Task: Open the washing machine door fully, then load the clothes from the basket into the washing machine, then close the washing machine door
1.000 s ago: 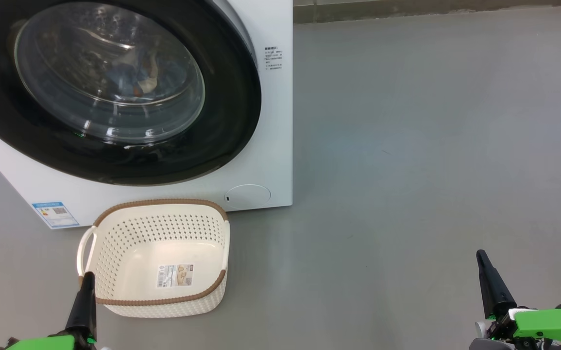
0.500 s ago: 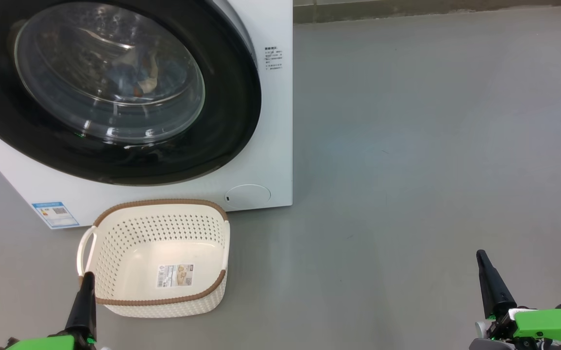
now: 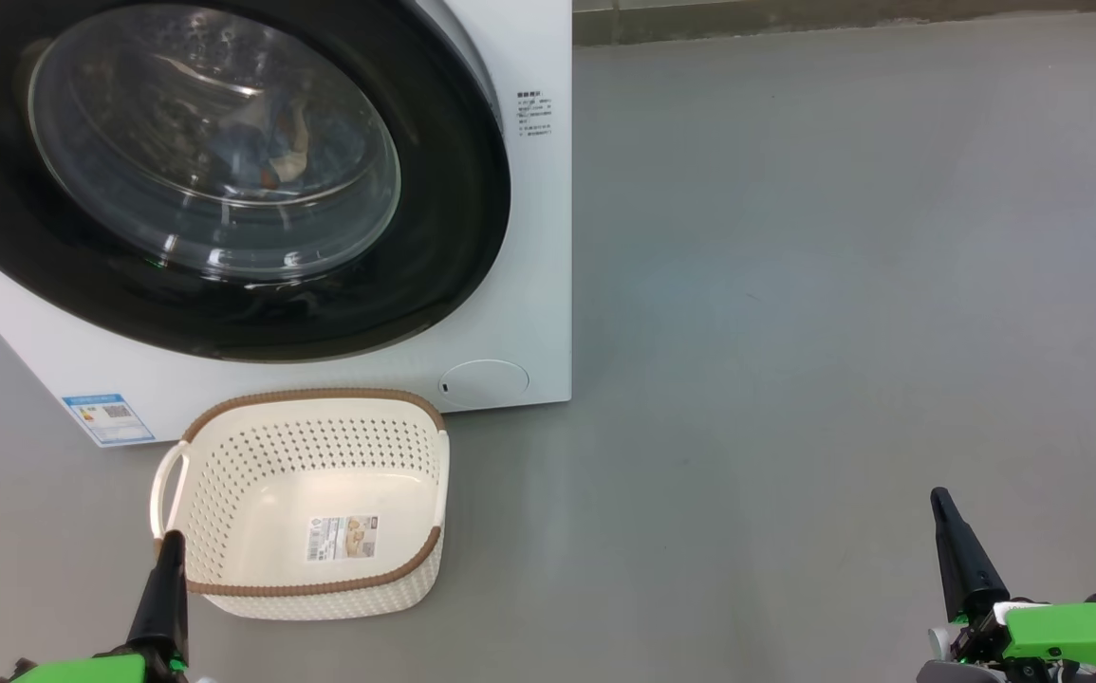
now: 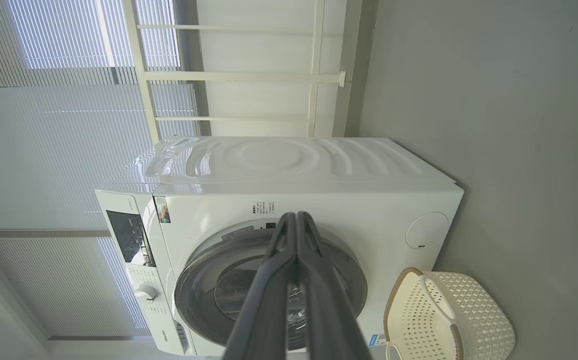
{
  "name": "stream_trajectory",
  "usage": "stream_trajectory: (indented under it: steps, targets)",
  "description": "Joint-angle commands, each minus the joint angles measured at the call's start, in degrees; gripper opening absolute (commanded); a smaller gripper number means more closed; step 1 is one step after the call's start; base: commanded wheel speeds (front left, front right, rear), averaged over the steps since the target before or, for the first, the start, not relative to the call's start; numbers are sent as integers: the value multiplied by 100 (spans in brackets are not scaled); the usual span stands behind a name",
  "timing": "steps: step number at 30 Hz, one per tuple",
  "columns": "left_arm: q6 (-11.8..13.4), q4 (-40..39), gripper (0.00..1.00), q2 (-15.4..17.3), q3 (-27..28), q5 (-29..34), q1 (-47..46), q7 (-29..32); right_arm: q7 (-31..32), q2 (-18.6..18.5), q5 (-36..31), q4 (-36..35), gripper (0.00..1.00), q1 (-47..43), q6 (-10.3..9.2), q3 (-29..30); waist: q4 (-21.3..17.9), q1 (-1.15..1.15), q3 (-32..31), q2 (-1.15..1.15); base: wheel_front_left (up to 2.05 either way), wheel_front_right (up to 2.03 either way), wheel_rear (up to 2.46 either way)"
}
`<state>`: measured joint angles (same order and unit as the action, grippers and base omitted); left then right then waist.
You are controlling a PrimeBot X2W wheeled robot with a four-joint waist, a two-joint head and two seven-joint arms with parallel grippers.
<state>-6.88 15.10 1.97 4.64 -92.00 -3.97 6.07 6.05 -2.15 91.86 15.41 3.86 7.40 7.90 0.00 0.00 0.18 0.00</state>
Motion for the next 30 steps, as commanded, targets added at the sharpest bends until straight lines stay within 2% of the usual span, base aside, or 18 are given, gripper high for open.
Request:
stream_trajectory:
  steps: [1, 30]
  targets:
    - [-60, -105, 0, 94, 190, -15, -222, 43, 44, -73, 30, -138, 0, 232, 9, -138, 0, 0, 0, 0, 0, 0, 0]
    - [-60, -105, 0, 93, 192, -14, -222, 45, 44, -73, 31, -138, 0, 232, 9, -139, 0, 0, 0, 0, 0, 0, 0]
